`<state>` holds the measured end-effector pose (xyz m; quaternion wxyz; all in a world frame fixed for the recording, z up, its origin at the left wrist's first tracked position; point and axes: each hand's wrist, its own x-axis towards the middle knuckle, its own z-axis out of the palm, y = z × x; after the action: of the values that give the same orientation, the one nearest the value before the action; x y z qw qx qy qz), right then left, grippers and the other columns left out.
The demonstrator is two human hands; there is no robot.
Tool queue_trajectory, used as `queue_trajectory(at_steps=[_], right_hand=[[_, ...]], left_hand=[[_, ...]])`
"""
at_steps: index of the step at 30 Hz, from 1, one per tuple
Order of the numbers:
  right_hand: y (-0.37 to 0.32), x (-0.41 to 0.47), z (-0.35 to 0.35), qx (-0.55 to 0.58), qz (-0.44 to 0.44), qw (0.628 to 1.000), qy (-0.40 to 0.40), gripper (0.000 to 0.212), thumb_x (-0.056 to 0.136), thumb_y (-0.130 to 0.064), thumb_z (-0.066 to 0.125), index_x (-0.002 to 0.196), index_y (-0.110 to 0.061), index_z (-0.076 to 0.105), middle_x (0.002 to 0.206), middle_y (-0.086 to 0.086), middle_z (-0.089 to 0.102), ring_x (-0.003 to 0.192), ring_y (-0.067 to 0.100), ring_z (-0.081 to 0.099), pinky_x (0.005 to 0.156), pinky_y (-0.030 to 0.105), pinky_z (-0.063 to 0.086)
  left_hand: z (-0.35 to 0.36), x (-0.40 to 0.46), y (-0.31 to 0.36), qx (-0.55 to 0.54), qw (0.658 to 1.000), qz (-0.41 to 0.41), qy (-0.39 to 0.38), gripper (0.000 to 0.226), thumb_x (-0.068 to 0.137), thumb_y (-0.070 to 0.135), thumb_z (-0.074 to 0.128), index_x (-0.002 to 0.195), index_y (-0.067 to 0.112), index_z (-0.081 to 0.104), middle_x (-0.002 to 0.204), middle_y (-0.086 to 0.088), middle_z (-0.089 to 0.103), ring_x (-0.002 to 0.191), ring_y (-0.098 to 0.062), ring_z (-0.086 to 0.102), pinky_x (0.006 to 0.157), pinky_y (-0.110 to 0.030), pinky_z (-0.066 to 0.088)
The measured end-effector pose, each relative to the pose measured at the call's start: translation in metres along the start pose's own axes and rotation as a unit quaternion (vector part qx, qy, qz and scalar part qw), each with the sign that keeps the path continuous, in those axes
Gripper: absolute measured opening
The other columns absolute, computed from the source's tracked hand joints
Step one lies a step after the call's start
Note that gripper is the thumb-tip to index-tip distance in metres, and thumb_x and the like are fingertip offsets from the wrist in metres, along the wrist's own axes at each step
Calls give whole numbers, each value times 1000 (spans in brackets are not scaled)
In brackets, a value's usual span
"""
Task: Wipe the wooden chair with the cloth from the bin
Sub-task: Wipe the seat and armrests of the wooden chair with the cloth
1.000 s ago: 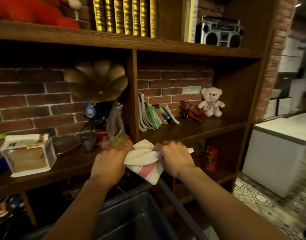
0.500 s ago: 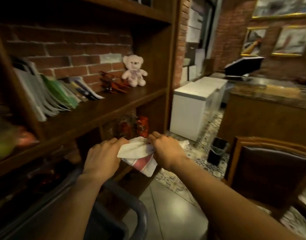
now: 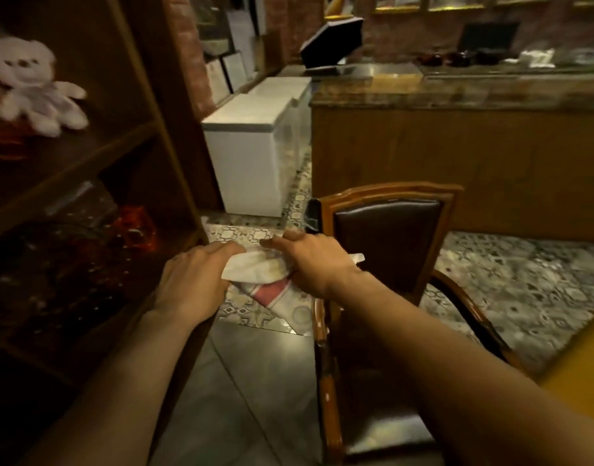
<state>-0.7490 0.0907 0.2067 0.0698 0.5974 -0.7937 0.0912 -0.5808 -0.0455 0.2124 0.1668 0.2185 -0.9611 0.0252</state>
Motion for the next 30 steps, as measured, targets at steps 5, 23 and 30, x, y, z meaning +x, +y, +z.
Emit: queue_trajectory(at_steps=[5,23,30], right_hand=[[64,-35,27,12,67,997,-22,62,87,-26,66,141,-42,40,129,0,59,105,29,62,80,46,53],[33,-116,149,-22,212,972,-101,95,66,-22,86,141,-46,33,124,-5,57,98,24,63,61,32,42],[22,-133,197,17,237,967,-96,63,88,-29,67,141,-42,36,112,-2,58,98,24,58,65,35,48]], left_hand=[[54,36,49,-33,997,63,-29,61,73,8,72,122,40,55,110,8,67,96,-24,64,66,-36,44],[185,-6,53,-150,966,193,-84,64,71,9,77,121,39,54,105,8,66,96,-22,62,75,-40,48],[236,-25,48,-168,959,203,-108,67,71,6,76,125,37,54,110,6,66,99,-22,61,80,-40,50]])
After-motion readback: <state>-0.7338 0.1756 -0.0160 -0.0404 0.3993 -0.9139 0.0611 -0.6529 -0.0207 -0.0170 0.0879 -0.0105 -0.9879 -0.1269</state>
